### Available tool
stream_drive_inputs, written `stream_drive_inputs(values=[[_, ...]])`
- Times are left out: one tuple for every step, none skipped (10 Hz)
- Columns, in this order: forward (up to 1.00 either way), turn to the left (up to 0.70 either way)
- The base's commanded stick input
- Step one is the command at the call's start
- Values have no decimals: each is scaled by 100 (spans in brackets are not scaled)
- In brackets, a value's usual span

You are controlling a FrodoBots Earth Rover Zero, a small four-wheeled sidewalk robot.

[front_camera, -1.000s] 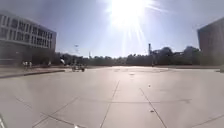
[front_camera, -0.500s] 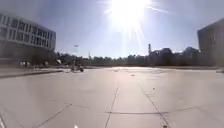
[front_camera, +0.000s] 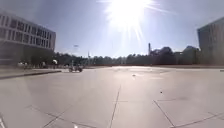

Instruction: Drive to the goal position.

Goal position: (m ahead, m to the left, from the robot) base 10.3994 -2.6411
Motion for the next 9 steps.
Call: stream_drive_inputs(values=[[70,0],[70,0],[70,0],[70,0],[70,0],[70,0],[70,0],[52,0],[31,0]])
